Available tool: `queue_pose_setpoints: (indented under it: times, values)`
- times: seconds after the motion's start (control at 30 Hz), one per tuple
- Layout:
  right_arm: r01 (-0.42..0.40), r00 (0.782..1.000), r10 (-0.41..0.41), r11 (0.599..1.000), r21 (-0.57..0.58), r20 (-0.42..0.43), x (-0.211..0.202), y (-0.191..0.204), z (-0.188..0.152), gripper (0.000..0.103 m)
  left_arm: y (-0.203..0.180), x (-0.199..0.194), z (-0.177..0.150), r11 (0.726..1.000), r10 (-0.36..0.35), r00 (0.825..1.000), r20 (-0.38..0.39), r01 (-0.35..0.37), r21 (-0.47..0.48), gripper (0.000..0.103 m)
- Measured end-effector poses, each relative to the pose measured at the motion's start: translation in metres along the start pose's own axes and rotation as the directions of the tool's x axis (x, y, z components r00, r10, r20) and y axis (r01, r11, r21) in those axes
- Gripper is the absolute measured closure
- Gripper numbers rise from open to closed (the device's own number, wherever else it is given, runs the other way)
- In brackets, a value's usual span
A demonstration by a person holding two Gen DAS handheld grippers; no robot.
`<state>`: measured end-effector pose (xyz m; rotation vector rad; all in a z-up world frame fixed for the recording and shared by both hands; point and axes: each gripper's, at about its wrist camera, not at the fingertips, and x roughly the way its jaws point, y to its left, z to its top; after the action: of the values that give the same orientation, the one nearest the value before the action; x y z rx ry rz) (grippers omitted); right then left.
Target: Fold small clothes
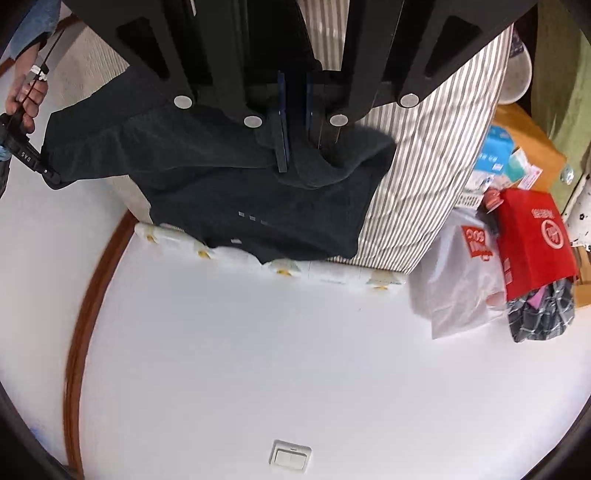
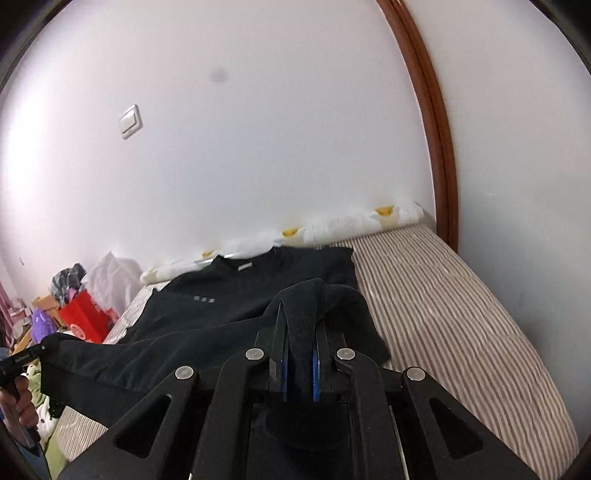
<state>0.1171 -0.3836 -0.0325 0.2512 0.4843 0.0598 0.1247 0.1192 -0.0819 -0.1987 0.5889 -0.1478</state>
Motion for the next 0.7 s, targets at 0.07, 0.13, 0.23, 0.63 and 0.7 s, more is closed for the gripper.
queue_pose_setpoints:
  times: [0.07,0.13,0.23,0.63,0.7]
  values:
    - [0.002,1.000,-0.002,1.000,0.004,-0.003,0.018,0.001,0.013,0.094,0.003,0.014,0.011,1.000,0.009,1.000,-0.005,-0.009,-0.017,0.096]
    - [-0.004,1.000,0.004,1.000,0.007,-0.007,0.033,0.001,0.022,0.094,0.005,0.029,0.022,0.999,0.015,1.000,-0.007,-0.015,-0.033,0.096]
    - [-0.007,1.000,0.007,1.000,0.010,-0.012,0.060,0.000,0.037,0.094,0.007,0.054,0.035,0.998,0.042,0.999,-0.015,-0.043,-0.038,0.096]
    - [0.045,0.992,-0.048,0.999,-0.028,-0.120,0.186,0.001,0.042,0.094,0.012,0.164,0.050,0.985,0.170,0.979,-0.111,-0.167,0.038,0.096]
    - [0.067,0.986,-0.071,0.997,-0.026,-0.148,0.204,-0.002,0.038,0.094,0.014,0.176,0.048,0.984,0.178,0.976,-0.127,-0.173,0.043,0.096]
